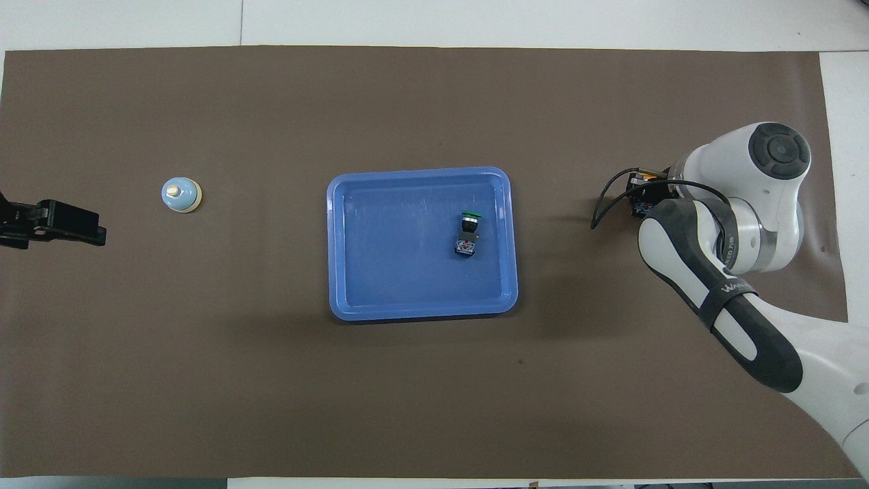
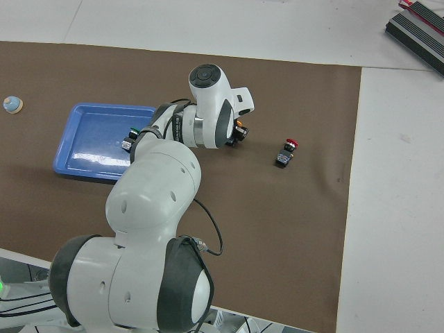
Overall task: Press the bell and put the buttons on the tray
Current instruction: 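Move the right gripper back and grasp the yellow button, then place the yellow button in the tray beside the green one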
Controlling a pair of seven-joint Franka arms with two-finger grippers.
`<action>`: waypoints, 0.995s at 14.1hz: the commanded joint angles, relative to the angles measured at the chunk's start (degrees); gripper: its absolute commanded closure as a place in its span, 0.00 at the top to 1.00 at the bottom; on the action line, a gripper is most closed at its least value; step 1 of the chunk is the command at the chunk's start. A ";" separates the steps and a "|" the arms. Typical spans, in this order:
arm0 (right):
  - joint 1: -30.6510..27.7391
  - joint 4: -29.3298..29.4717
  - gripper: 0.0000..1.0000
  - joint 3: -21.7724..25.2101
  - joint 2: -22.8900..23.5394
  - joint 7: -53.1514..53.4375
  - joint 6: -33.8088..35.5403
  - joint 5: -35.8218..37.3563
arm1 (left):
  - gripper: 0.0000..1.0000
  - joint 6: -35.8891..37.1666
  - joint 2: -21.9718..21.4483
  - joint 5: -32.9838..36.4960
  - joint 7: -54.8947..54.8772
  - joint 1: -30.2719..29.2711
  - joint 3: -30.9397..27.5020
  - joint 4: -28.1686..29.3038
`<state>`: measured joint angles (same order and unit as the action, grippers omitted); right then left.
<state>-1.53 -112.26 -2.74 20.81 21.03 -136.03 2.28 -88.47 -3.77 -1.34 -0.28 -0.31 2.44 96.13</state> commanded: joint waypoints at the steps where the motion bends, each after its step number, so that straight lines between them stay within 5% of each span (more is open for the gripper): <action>1: 0.99 2.99 0.00 -0.69 -0.59 -1.00 4.52 0.89 | 1.00 0.93 -0.01 -0.59 0.37 -0.04 -0.15 -0.86; 8: 11.80 24.43 0.00 -1.04 3.53 9.26 26.14 -1.47 | 1.00 0.93 -0.01 -0.59 0.37 -0.04 -0.24 -0.86; 14: 24.28 26.22 0.00 -1.13 4.33 21.84 25.73 -3.23 | 1.00 0.93 -0.09 -0.59 0.37 -0.04 -0.24 -0.86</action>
<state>20.37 -87.83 -3.96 23.82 39.61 -110.38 0.60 -88.47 -3.77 -1.34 -0.28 -0.31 2.43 96.13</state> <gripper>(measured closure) 0.586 0.000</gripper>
